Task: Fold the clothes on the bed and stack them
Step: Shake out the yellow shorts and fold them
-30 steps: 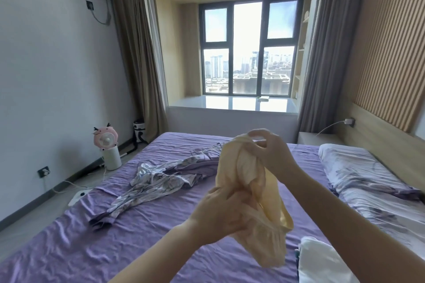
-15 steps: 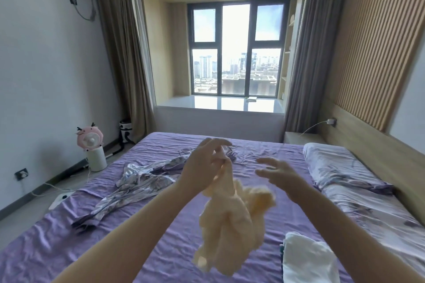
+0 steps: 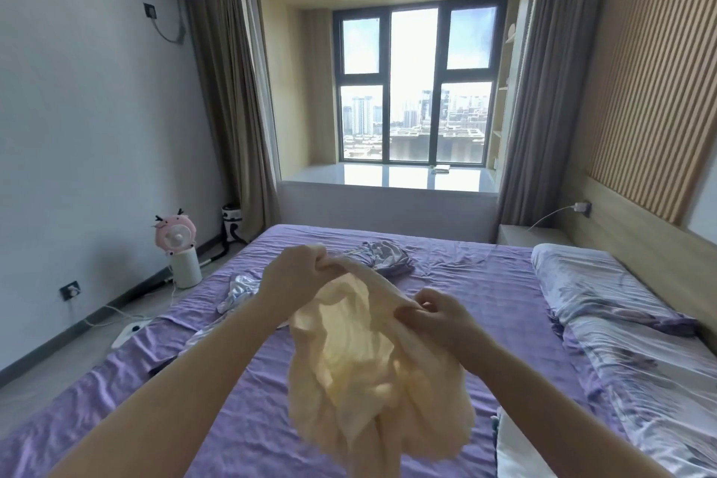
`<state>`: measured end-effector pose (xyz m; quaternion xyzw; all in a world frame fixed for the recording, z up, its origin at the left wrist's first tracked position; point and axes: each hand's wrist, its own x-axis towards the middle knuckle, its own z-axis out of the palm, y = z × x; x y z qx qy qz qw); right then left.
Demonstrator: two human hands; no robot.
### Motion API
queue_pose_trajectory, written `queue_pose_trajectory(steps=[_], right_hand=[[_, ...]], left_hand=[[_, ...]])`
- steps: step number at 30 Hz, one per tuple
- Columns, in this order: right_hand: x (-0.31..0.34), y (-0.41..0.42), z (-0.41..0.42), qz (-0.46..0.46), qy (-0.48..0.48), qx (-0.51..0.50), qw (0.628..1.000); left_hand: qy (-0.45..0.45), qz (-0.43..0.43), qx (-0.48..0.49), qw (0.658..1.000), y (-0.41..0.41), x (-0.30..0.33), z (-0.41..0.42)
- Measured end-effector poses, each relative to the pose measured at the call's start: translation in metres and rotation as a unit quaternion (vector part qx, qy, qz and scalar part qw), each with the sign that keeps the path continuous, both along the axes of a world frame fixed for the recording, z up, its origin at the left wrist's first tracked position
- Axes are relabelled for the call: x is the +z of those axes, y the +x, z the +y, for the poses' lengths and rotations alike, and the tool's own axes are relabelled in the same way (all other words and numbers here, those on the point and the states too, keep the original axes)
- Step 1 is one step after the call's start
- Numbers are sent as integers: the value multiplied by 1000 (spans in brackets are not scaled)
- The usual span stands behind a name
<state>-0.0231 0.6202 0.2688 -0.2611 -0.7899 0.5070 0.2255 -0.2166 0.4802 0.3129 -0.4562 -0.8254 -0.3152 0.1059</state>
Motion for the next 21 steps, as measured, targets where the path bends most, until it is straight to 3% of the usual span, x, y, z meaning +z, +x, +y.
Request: queue_pose_trajectory(steps=[3, 5, 7, 10, 14, 16, 19, 21], right_hand=[[3, -6, 7, -33, 143, -85, 986], [5, -7, 13, -36, 183, -126, 974], [6, -2, 25, -10, 146, -151, 978], [12, 10, 40, 6, 51, -114, 992], [21, 34, 47, -60, 20, 7, 998], [26, 49, 47, -47, -41, 105, 993], [29, 69, 51, 14, -131, 177, 975], [25, 75, 54, 35, -131, 146, 980]], left_hand=[[-77, -23, -44, 996, -12, -11, -13], [-134, -55, -88, 986, -14, -16, -21], [-162, -67, -120, 977, -12, -21, -27], [-101, -92, -107, 985, -9, -27, -27], [-30, -92, -14, 995, -7, -28, -23], [-4, -92, 27, 995, -6, -30, -21], [50, -195, 45, 979, -3, -29, -18], [73, -261, 40, 962, -3, -30, -17]])
